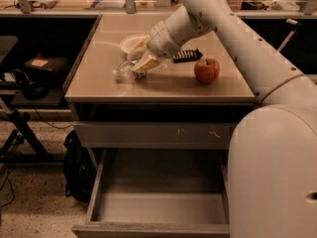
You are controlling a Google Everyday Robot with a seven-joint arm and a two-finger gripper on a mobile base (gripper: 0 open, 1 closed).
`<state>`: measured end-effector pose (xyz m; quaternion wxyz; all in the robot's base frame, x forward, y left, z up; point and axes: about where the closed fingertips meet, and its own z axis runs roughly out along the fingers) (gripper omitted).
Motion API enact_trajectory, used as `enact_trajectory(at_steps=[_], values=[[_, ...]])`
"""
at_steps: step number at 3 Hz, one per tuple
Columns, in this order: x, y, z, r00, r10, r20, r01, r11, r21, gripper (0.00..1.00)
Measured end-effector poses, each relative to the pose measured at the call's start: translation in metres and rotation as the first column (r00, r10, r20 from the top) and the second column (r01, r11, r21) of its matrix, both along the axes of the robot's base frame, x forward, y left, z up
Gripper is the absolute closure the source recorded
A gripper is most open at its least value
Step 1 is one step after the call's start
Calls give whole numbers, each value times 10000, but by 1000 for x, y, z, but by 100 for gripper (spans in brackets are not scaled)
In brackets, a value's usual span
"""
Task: Pick water bottle from middle drawer and place on counter
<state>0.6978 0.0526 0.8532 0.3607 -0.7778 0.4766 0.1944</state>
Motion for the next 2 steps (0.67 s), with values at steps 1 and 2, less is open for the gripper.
enact_trajectory(at_steps=[1,2], values=[[0,0,0,10000,0,0,0,10000,0,59],[0,0,0,10000,1,-1,-1,10000,0,35]])
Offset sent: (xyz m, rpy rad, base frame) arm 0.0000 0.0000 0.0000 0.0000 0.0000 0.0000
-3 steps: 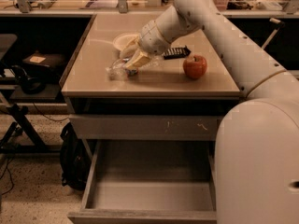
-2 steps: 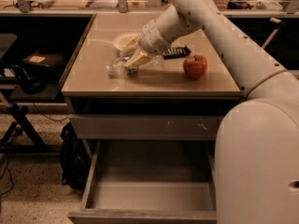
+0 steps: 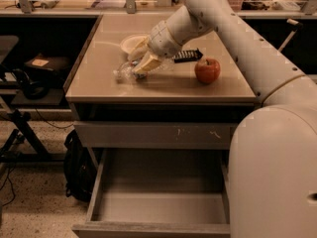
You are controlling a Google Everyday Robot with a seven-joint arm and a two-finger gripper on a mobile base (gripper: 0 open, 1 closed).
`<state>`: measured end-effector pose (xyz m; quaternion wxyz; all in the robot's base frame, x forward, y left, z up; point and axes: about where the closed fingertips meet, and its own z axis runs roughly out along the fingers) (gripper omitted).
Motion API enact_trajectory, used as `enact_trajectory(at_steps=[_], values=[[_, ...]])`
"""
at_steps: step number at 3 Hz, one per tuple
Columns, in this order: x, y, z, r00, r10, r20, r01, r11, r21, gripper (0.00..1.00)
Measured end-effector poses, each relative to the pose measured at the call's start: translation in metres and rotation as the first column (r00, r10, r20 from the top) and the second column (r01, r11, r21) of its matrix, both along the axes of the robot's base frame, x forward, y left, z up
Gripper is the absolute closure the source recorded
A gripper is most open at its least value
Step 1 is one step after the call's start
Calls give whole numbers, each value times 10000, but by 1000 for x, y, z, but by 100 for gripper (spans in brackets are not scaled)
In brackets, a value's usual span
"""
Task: Pick water bottle from middle drawer and place on counter
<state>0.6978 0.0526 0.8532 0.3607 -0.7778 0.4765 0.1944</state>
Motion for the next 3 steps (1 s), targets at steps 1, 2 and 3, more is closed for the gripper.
enact_trajectory(at_steps=[1,2,3], values=[[0,0,0,10000,0,0,0,10000,0,12],[0,0,0,10000,0,0,0,10000,0,0],[0,0,0,10000,1,-1,-1,10000,0,0]])
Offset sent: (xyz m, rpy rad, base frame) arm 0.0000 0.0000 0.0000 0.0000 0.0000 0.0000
